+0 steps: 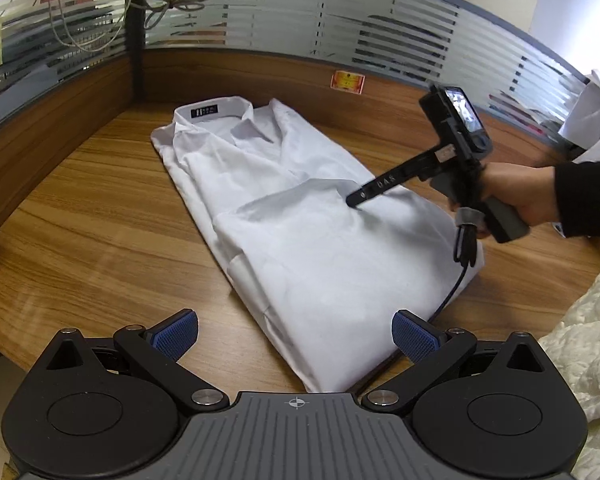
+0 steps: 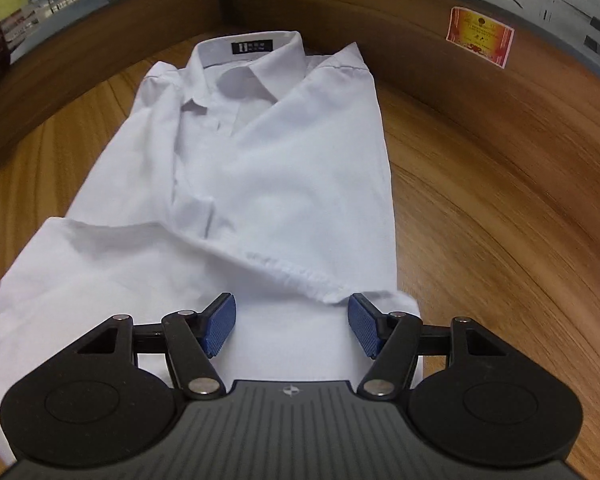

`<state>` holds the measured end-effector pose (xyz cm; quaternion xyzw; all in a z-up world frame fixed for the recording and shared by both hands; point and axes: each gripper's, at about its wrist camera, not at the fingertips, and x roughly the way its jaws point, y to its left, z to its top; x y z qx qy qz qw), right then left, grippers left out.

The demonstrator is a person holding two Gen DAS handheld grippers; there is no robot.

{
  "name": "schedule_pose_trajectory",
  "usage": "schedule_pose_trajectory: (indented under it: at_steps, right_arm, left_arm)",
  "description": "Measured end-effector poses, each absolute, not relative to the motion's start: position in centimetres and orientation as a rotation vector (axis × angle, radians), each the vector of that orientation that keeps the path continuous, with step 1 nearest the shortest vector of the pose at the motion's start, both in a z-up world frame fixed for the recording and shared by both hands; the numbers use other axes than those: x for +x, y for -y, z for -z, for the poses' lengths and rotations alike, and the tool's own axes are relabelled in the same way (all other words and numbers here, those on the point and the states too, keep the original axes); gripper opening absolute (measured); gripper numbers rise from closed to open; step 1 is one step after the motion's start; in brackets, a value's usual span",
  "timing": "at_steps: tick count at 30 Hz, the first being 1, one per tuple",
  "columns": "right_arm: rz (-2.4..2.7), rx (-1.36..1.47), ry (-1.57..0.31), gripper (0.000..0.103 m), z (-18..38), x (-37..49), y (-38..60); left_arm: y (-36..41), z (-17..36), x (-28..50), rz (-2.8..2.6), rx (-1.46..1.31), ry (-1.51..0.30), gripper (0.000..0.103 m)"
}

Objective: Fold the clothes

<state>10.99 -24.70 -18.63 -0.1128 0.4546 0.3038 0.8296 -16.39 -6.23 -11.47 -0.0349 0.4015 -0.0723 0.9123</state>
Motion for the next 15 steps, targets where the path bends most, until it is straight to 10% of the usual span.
schedule_pose_trajectory:
  at_steps: [15]
  right_arm:
    - [-0.908,-0.532,-0.714,0.076,11.8,-1.5,33.0]
  left_arm:
    - [9.8,14.8,-16.4,0.195,0.066,-0.859,0.103]
